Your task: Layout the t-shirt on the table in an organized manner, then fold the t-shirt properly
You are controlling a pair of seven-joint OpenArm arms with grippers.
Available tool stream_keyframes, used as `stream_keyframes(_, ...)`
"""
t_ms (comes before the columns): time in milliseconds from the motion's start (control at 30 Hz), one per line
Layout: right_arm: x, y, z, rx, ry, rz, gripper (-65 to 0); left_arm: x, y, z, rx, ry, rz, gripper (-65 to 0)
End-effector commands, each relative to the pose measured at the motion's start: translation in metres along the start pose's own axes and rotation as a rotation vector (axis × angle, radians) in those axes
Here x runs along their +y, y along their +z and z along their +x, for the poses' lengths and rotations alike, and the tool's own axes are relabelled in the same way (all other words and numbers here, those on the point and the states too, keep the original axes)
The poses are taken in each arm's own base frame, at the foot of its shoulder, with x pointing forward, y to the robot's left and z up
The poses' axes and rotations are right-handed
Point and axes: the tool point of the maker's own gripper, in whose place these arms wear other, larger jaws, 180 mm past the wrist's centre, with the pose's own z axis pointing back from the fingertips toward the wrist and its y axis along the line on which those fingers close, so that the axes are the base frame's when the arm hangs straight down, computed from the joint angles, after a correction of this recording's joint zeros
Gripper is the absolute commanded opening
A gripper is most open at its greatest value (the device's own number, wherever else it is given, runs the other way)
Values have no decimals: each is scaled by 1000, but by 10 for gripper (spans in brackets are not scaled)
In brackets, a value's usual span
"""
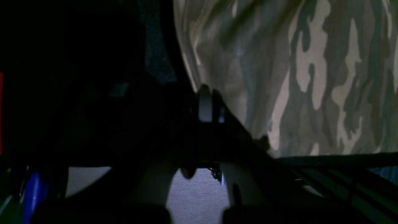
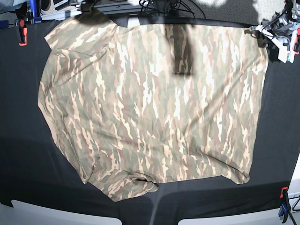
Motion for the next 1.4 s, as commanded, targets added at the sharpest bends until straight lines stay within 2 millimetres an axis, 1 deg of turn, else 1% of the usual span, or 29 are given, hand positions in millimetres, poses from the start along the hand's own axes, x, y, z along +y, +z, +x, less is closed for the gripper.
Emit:
stream_keyframes(0, -8, 2, 2, -18, 24, -38, -334, 1, 4, 8, -26, -13, -3, -650)
stream_keyframes(67, -16, 2, 5, -34, 56, -82, -334, 1, 4, 8, -26, -13, -3, -650)
stream_keyframes(100, -17, 1, 5, -34, 63, -83, -334, 1, 4, 8, -26, -13, -3, -650)
stream_keyframes(267, 1, 0, 3, -29, 85, 15, -335, 1, 4, 8, -25, -13, -3, -650)
stream_keyframes(367, -3, -2, 5, -36, 91, 0, -335, 1, 4, 8, -25, -13, -3, -650)
stream_keyframes(433, -4, -5, 2, -23, 103, 0, -335, 1, 4, 8, -25, -13, -3, -650)
stream_keyframes(500, 8, -6, -6, -2, 166, 46, -335, 1, 4, 8, -25, -13, -3, -650)
stream_keyframes(567, 15, -9, -14, 18, 206, 51, -336, 1, 4, 8, -24, -13, -3, -650)
stream_keyframes(633, 11, -11, -18, 19, 239, -12, -336, 1, 4, 8, -25, -13, -3, -650)
stream_keyframes(733, 3, -12, -19, 10, 272, -91, -336, 1, 4, 8, -25, -13, -3, -650)
stream_keyframes(800, -3, -11, -20, 22, 241, -125, -336, 1, 4, 8, -25, -13, -3, -650)
stream_keyframes(867, -15, -8, -19, 24, 220, -201, -337, 1, 4, 8, -25, -13, -3, -650)
stream_keyframes(933, -27, -2, -14, 12, 205, -282, -378, 1, 4, 8, -25, -13, -3, -650)
stream_keyframes(1000, -33, 4, -9, -3, 184, -329, -445, 1, 4, 8, -25, -13, -3, -650)
stream_keyframes(1100, -26, 10, -3, -23, 175, -318, -522, 1, 4, 8, -25, -13, -3, -650)
stream_keyframes(1233, -17, 16, 5, -51, 176, -291, -650, 1, 4, 8, -25, -13, -3, -650)
stream_keyframes(1367, -14, 20, 6, -49, 177, -288, -650, 1, 4, 8, -25, -13, -3, -650)
